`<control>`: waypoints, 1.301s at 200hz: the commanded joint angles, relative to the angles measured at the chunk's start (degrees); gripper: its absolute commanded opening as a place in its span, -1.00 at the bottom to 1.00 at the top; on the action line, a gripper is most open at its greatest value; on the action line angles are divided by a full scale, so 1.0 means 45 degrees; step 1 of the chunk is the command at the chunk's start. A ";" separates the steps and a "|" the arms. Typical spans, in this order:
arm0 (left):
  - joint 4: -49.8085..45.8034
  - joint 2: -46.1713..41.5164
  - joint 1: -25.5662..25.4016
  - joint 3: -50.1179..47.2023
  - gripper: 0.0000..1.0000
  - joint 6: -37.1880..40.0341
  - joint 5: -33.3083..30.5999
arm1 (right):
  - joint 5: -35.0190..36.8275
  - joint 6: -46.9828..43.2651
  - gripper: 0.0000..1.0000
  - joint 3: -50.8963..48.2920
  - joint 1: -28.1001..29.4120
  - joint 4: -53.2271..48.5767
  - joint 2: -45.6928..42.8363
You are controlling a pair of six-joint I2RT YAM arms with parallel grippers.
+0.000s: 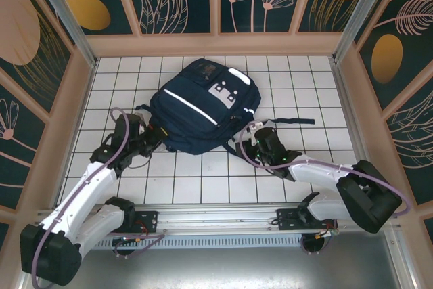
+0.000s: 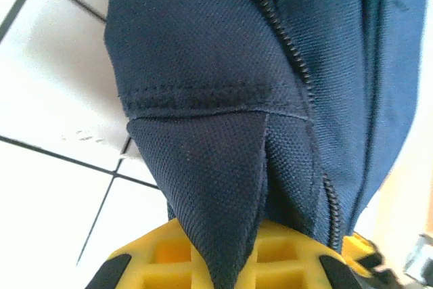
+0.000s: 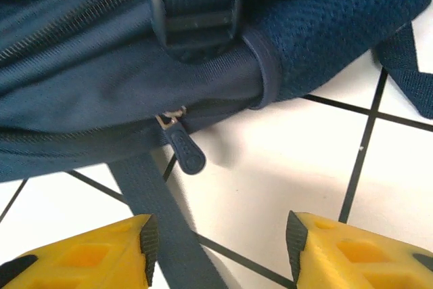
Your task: Pack the student bag
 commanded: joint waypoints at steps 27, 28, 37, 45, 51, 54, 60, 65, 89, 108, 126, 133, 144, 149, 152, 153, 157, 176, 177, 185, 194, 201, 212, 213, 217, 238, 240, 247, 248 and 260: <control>0.0109 -0.0054 -0.0003 0.1823 -1.00 0.0298 0.0144 | -0.1484 -0.0966 0.10 -0.0467 -0.0199 0.3114 0.0961; 0.0109 -0.0052 -0.0006 0.1825 -1.00 0.0294 0.0137 | -0.1484 -0.0987 0.10 -0.0451 -0.0197 0.3128 0.1005; 0.0110 -0.0049 -0.0014 0.1828 -1.00 0.0269 0.0141 | -0.1440 -0.1130 0.10 -0.0283 -0.0204 0.3181 0.1386; 0.0124 -0.0067 -0.0010 0.1800 -1.00 0.0269 0.0164 | -0.1363 -0.1210 0.10 -0.0103 -0.0194 0.3177 0.1756; 0.0127 -0.0069 -0.0008 0.1792 -1.00 0.0269 0.0169 | -0.1375 -0.1277 0.10 0.0038 -0.0194 0.3206 0.2006; 0.0128 -0.0069 -0.0011 0.1772 -1.00 0.0269 0.0179 | -0.1392 -0.1295 0.10 0.0093 -0.0201 0.3239 0.2121; 0.0128 -0.0087 0.0006 0.1744 -1.00 0.0250 0.0191 | -0.1453 -0.1322 0.10 0.0214 -0.0200 0.3306 0.2352; 0.0129 -0.0086 -0.0005 0.1716 -1.00 0.0246 0.0180 | -0.1528 -0.1320 0.10 0.0318 -0.0204 0.3332 0.2524; 0.0148 -0.0127 0.0005 0.1614 -1.00 0.0229 0.0208 | -0.2011 -0.1281 0.06 0.0850 -0.0195 0.3329 0.3239; 0.0186 -0.0122 -0.0009 0.1575 -1.00 0.0235 0.0213 | -0.2327 -0.1296 0.01 0.1243 -0.0199 0.3213 0.3650; 0.0226 -0.0088 -0.0015 0.1521 -1.00 0.0206 0.0253 | -0.2456 -0.1360 -0.04 0.1659 -0.0195 0.2975 0.4013; 0.0263 -0.0071 0.0002 0.1486 -1.00 0.0210 0.0248 | -0.2480 -0.1421 -0.08 0.1830 -0.0204 0.2863 0.4162; 0.0265 -0.0066 -0.0008 0.1477 -1.00 0.0211 0.0247 | -0.2499 -0.1511 -0.20 0.2066 -0.0228 0.2702 0.4375; 0.0265 -0.0069 -0.0002 0.1476 -1.00 0.0195 0.0247 | -0.2527 -0.1532 -0.30 0.2163 -0.0263 0.2608 0.4467; 0.0265 -0.0069 -0.0010 0.1476 -1.00 0.0192 0.0247 | -0.2564 -0.1535 -0.38 0.2212 -0.0283 0.2556 0.4516; 0.0265 -0.0069 -0.0010 0.1476 -1.00 0.0201 0.0247 | -0.2571 -0.1545 -0.40 0.2227 -0.0287 0.2547 0.4531; 0.0265 -0.0069 0.0002 0.1476 -1.00 0.0206 0.0250 | -0.2628 -0.1536 -0.51 0.2273 -0.0319 0.2487 0.4559; 0.0200 -0.0093 -0.0007 0.1476 -1.00 0.0272 0.0174 | -0.2796 -0.1426 -0.91 0.2244 -0.0523 0.2342 0.4496; 0.0193 -0.0091 -0.0008 0.1476 -1.00 0.0280 0.0172 | -0.2804 -0.1422 -0.93 0.2233 -0.0534 0.2342 0.4482; 0.0142 -0.0093 0.0006 0.1476 -1.00 0.0341 0.0099 | -0.2850 -0.1370 -1.00 0.2099 -0.0601 0.2323 0.4357; 0.0099 -0.0123 -0.0003 0.1440 -1.00 0.0400 0.0034 | -0.2871 -0.1303 -1.00 0.1947 -0.0672 0.2307 0.4149; 0.0107 -0.0127 0.0011 0.1394 -1.00 0.0443 -0.0030 | -0.2923 -0.1263 -1.00 0.1813 -0.0715 0.2293 0.3945; 0.0109 -0.0127 0.0000 0.1284 -1.00 0.0517 -0.0129 | -0.3021 -0.1223 -1.00 0.1659 -0.0721 0.2213 0.3656; 0.0119 -0.0127 -0.0005 0.1283 -1.00 0.0530 -0.0136 | -0.3024 -0.1223 -1.00 0.1638 -0.0721 0.2200 0.3632; 0.0128 -0.0127 -0.0006 0.1217 -1.00 0.0566 -0.0178 | -0.3055 -0.1224 -1.00 0.1586 -0.0721 0.2162 0.3492; 0.0392 -0.0117 -0.0008 0.0796 -1.00 0.0762 -0.0248 | -0.3455 -0.1185 -1.00 0.1349 -0.0722 0.1958 0.2854; 0.0424 -0.0110 -0.0009 0.0750 -1.00 0.0798 -0.0247 | -0.3496 -0.1179 -1.00 0.1344 -0.0722 0.1938 0.2804; 0.0525 -0.0108 -0.0013 0.0596 -1.00 0.0876 -0.0240 | -0.3705 -0.1145 -1.00 0.1323 -0.0721 0.1824 0.2679; 0.0532 -0.0108 -0.0011 0.0577 -1.00 0.0895 -0.0240 | -0.3737 -0.1145 -1.00 0.1323 -0.0721 0.1800 0.2655; 0.0578 -0.0088 -0.0023 0.0370 -1.00 0.1136 -0.0337 | -0.4256 -0.1139 -1.00 0.1352 -0.0721 0.1635 0.2534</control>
